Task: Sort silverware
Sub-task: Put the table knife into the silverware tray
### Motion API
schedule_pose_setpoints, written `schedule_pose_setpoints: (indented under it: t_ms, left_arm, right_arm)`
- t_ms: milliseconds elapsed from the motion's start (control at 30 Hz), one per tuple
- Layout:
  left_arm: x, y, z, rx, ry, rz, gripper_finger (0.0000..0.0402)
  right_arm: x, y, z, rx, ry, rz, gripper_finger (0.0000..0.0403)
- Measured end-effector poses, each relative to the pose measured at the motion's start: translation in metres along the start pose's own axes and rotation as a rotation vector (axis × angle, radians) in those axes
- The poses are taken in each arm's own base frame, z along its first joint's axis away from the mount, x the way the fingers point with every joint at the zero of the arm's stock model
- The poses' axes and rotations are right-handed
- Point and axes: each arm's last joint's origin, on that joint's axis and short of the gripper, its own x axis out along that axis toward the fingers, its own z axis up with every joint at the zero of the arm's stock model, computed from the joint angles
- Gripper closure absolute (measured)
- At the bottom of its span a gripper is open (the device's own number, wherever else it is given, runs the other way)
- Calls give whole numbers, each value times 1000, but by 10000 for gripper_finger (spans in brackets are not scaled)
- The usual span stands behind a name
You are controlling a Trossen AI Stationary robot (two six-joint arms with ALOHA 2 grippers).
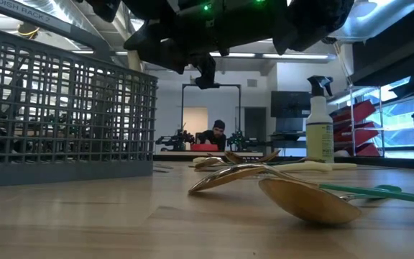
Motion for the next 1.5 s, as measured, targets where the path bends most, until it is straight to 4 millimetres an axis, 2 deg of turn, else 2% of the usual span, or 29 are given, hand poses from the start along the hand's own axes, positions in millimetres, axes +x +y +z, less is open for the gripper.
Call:
schedule_pose_setpoints:
  t_ms: [300, 600, 1067, 1167, 1367, 1500]
  left_arm:
    - [0, 0, 0, 0, -1, 0, 402]
    - [10, -1, -16, -9, 31, -7, 402]
    - [8, -1, -15, -4, 19, 2, 402]
    - [8, -1, -14, -4, 18, 2, 402]
    - [8, -1, -14, -4, 18, 2, 402]
    - [8, -1, -14, -4, 18, 2, 402]
  right_arm:
    - [0, 0, 0, -4, 4, -2, 333]
    - [0, 0, -1, -4, 9, 8, 333]
    - [0, 1, -1, -11, 15, 28, 332]
    - [0, 1, 0, -8, 14, 42, 316]
    - [0, 2, 2, 1, 5, 46, 249]
    - [0, 1, 2, 3, -3, 27, 219]
